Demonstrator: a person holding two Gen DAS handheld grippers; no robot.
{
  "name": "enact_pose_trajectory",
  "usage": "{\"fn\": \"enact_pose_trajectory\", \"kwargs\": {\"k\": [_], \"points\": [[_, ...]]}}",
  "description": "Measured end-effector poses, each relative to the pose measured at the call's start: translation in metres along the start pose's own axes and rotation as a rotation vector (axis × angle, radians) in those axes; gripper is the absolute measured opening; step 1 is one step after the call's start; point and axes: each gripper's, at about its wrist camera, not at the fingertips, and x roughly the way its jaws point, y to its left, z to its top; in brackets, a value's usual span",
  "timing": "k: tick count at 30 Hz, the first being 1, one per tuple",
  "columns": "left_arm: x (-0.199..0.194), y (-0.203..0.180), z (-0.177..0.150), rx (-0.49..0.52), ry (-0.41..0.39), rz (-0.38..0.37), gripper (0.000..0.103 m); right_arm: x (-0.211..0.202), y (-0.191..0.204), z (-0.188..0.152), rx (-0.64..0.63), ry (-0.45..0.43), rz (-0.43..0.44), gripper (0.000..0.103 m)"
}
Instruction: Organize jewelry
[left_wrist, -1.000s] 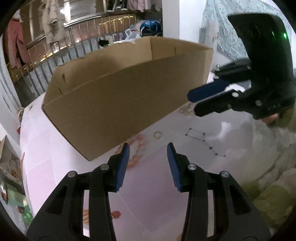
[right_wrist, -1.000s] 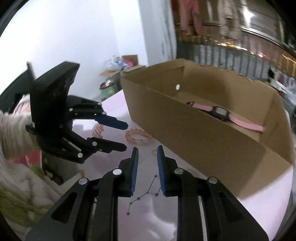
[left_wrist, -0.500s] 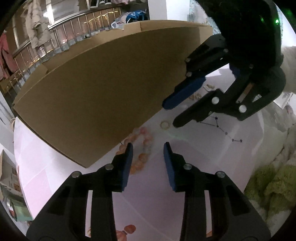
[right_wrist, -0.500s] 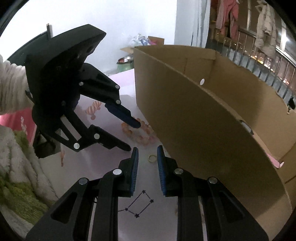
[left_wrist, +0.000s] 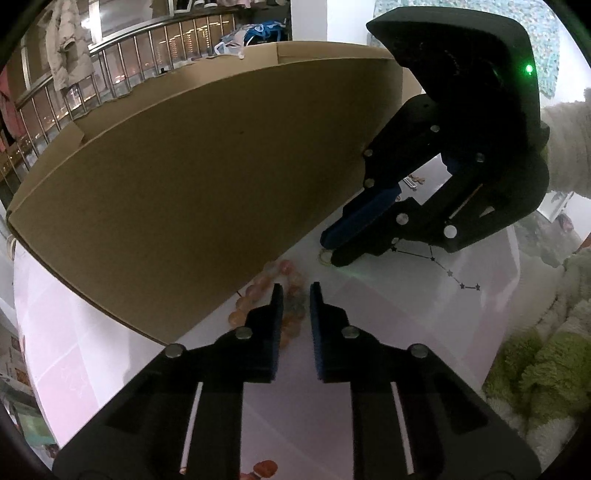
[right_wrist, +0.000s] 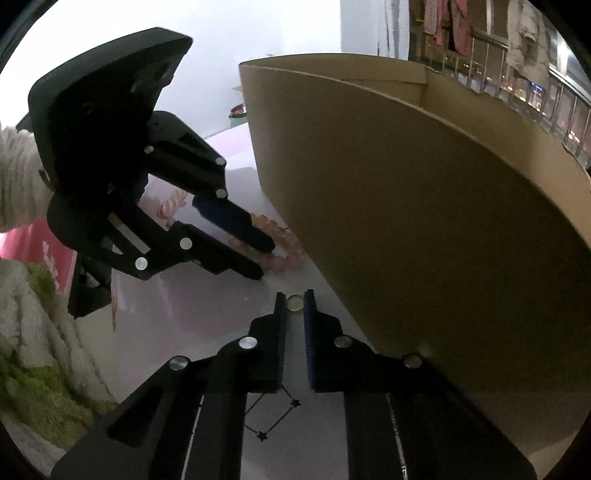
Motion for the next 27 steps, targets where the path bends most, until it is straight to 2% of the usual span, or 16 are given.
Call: {"fn": "enact_pose_trajectory", "kwargs": {"k": [3,4,16,21,24,26,27], "points": [[0.001,0.000,0.002,-0.007,-0.001,0.005,0.009,0.000,0.000,0.001,0.014,0.001,0.014,0.007],[0.001,-0.001,0.002,-0.008,-0.001,0.007,0.009,-0.001,-0.001,0.000,0.021,0.003,0.022,0.004],[-0.013,-0.015,-0.011,-0.031,0.008,-0.006,0.008,-0.029,0.012,-0.032,0.067,0.023,0.044,0.004],[-0.020,-0.021,-0.018,-0.046,0.011,0.009,0.008,-0.038,0.027,-0.038,0.037,0.029,0.022,0.004],[-0.020,-0.021,-0.018,-0.047,0.012,0.031,0.008,-0.042,0.027,-0.031,0.027,-0.015,0.003,0.010],[-0.019,-0.019,-0.018,-0.055,0.010,0.044,0.008,-0.039,0.025,-0.023,0.018,-0.039,-0.021,0.021],[-0.019,-0.016,-0.018,-0.063,0.009,0.055,0.008,-0.037,0.022,-0.021,0.013,-0.046,-0.031,0.022]]}}
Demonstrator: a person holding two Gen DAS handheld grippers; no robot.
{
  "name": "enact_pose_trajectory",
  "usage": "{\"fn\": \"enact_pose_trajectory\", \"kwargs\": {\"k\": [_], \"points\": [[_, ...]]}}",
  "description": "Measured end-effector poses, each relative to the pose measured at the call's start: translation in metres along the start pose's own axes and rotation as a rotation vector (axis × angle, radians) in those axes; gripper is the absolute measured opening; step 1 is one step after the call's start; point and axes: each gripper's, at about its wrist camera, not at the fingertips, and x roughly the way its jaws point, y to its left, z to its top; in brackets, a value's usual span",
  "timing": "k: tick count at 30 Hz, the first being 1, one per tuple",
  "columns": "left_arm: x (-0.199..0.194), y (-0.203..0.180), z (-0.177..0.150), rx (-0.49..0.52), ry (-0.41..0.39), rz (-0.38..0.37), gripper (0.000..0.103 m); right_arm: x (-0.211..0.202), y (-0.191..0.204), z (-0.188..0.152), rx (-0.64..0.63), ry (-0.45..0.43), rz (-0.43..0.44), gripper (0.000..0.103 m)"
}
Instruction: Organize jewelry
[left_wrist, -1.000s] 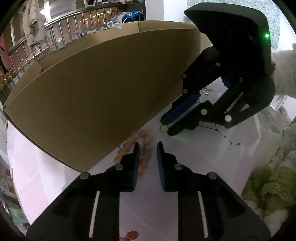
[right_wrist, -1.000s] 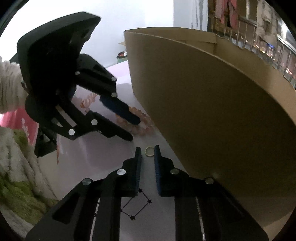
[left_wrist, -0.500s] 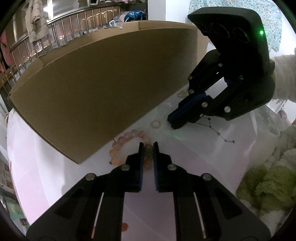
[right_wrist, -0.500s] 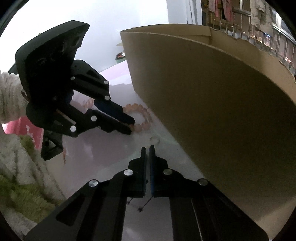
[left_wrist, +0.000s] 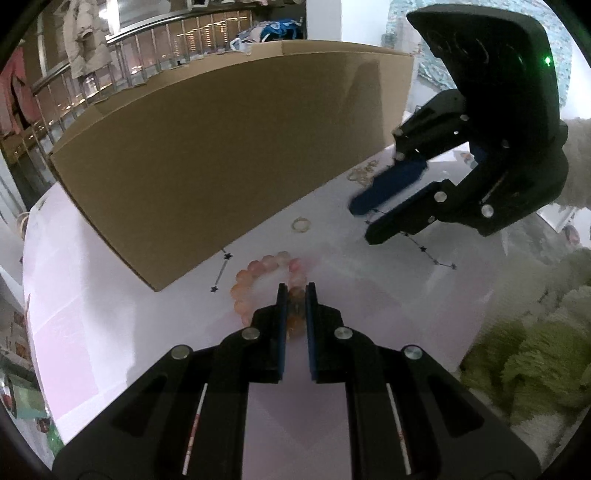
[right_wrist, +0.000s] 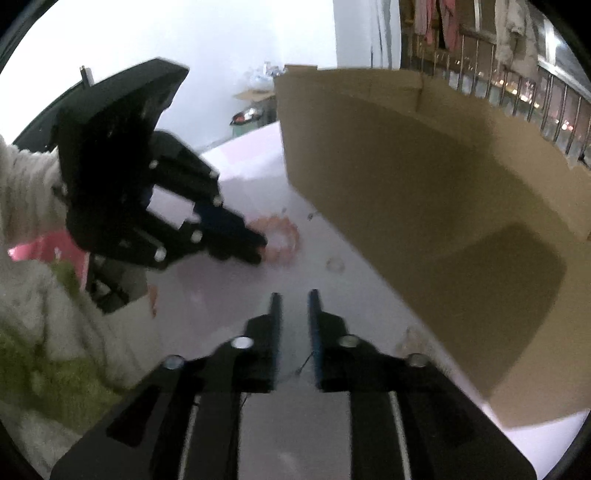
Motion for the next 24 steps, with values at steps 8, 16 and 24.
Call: {"fn": "enact_pose_trajectory", "kwargs": {"k": [8,16,24], "points": [[-0.001,0.018,-0.003,-0.058,-0.013,0.030,0.008,0.029,-0.017,0.014,0.036,0.004,-0.025,0.022],[0.002,0.020,-0.002,-0.056,-0.023,0.019,0.008,0.040,-0.015,0.020,0.035,0.017,-0.042,0.019],[0.001,0.023,-0.003,-0.052,-0.024,0.018,0.008,0.039,-0.017,0.021,0.046,0.020,-0.031,0.012]]}}
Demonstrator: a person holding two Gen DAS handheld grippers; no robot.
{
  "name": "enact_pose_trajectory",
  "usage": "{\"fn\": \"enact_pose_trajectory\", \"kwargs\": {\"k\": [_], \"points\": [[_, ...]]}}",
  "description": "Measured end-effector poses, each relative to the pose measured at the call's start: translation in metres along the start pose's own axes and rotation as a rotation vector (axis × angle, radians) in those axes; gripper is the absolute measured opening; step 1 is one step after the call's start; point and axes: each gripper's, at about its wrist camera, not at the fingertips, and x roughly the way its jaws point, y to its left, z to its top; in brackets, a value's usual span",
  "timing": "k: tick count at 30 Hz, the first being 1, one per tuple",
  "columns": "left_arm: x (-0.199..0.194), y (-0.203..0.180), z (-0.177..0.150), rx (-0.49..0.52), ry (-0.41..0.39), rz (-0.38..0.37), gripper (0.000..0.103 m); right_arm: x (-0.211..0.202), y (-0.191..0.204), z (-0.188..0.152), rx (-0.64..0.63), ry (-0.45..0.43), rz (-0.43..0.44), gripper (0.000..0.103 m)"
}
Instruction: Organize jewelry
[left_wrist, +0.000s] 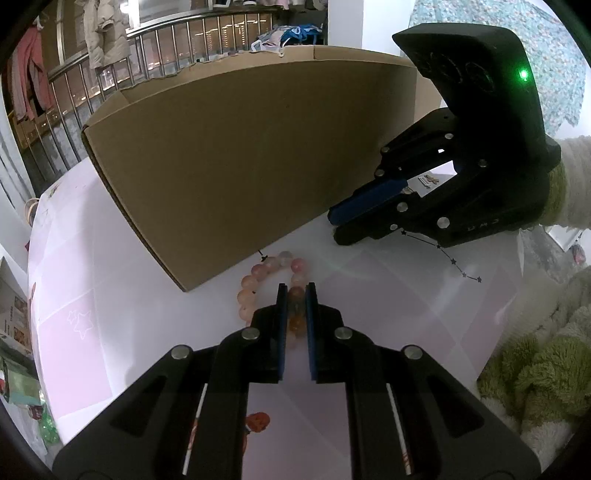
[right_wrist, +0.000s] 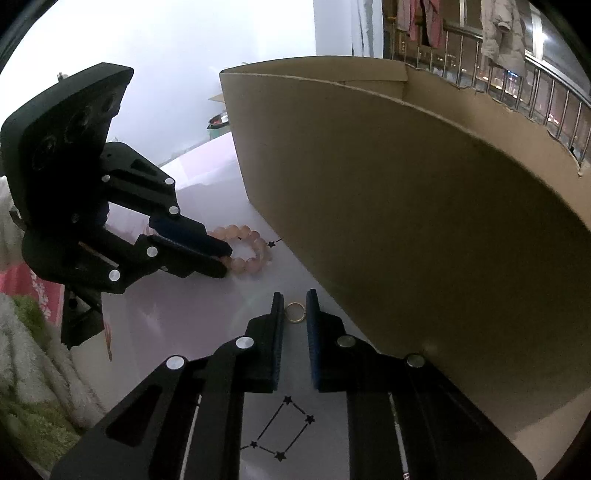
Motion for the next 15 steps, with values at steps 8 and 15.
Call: {"fn": "enact_pose_trajectory", "kwargs": {"k": [8,15], "points": [[-0.001,-0.003,-0.001,0.013,0.000,-0.004,0.008,-0.012,0.002,-0.013,0.022,-0.003,-0.006,0.012],[-0.004,-0.008,0.001,0.016,-0.015,-0.001,0.008,-0.028,0.005,-0.028,0.074,-0.026,-0.029,0.012]]}}
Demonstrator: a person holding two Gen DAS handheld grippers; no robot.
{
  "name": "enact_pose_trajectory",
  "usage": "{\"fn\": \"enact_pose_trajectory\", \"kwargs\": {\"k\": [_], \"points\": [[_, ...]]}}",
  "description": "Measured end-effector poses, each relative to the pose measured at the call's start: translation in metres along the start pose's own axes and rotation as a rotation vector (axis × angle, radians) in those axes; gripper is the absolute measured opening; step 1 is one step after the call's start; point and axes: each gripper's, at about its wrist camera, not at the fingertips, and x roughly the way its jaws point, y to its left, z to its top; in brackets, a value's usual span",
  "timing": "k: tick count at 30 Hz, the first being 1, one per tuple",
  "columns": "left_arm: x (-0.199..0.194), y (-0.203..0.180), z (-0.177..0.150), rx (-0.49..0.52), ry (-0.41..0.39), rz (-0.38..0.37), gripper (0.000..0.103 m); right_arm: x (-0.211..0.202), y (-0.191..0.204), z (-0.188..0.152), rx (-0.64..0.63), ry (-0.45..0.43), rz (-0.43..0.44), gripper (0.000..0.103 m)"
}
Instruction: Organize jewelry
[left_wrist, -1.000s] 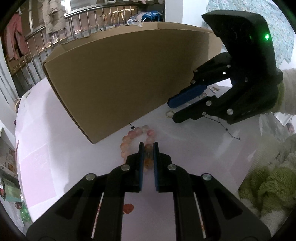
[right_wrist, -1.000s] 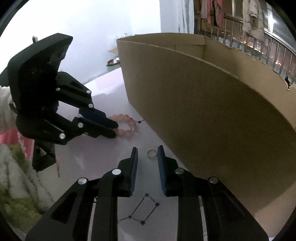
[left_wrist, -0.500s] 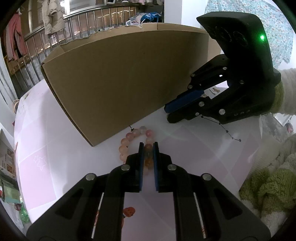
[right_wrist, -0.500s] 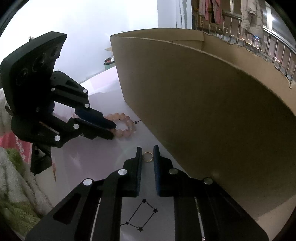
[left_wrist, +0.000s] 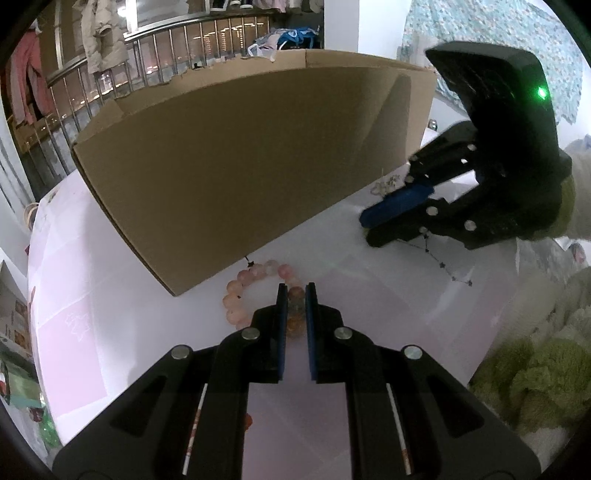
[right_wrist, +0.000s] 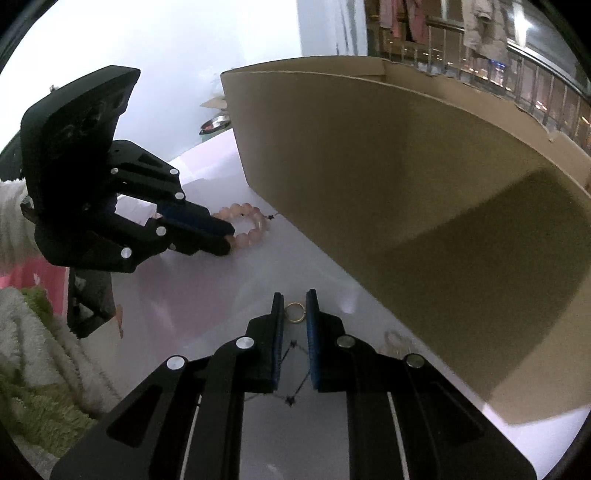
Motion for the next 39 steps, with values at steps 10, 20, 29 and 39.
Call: {"fn": "enact_pose_trajectory", "kwargs": {"k": [10,20,29,39], "points": [[-0.026,-0.005,0.007,-0.002,-0.058,0.072,0.008,-0.038,0.003,-0.002,0.024,-0.096,-0.043,0.012],[-0.066,-0.017,0.021,0.001,-0.151,0.127,0.008,-0.075,0.009,-0.001,0.000,-0.180,-0.100,0.003],[-0.063,-0.023,0.023,0.020,-0.136,0.132,0.008,-0.080,-0.002,-0.012,0.086,-0.152,-0.033,0.008],[-0.031,-0.021,0.022,-0.001,-0.082,0.061,0.008,-0.044,-0.009,-0.023,0.107,-0.063,0.005,0.030]]}}
